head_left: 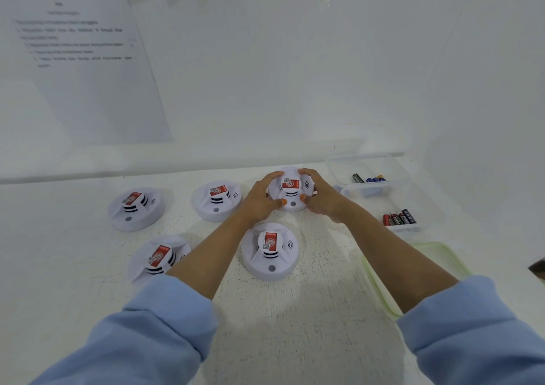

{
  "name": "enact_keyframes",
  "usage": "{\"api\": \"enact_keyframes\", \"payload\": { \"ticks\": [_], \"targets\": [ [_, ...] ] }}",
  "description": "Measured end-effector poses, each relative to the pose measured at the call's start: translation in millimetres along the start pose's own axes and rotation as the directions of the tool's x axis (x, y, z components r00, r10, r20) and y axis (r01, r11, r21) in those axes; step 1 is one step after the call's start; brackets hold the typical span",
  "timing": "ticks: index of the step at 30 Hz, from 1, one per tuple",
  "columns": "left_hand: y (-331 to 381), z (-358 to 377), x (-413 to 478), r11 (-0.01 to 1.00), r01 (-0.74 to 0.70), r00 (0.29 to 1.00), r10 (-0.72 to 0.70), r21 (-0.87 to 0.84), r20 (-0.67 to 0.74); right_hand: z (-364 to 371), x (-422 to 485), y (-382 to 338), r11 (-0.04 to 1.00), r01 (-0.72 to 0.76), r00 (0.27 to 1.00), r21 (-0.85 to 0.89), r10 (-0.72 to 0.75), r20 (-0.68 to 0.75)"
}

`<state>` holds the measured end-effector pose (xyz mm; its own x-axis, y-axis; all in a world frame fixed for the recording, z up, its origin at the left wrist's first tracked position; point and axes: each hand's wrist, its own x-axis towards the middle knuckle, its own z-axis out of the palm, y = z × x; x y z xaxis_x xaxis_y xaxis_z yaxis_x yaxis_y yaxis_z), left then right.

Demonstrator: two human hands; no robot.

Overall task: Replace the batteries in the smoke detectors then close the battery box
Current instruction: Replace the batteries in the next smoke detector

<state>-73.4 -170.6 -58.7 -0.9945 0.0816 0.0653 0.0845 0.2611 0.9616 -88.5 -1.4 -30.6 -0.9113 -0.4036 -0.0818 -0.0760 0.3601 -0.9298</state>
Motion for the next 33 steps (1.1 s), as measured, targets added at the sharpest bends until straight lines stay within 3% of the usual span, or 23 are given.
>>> {"api": "enact_keyframes", "payload": {
  "ticks": [33],
  "targets": [
    [0.3, -0.1, 1.8, 0.999, 0.004, 1.0, -0.004, 0.038, 0.0, -0.1, -0.1, -1.6, 1.0, 0.011, 1.0, -0.023, -0.011, -0.01]
  ]
}}
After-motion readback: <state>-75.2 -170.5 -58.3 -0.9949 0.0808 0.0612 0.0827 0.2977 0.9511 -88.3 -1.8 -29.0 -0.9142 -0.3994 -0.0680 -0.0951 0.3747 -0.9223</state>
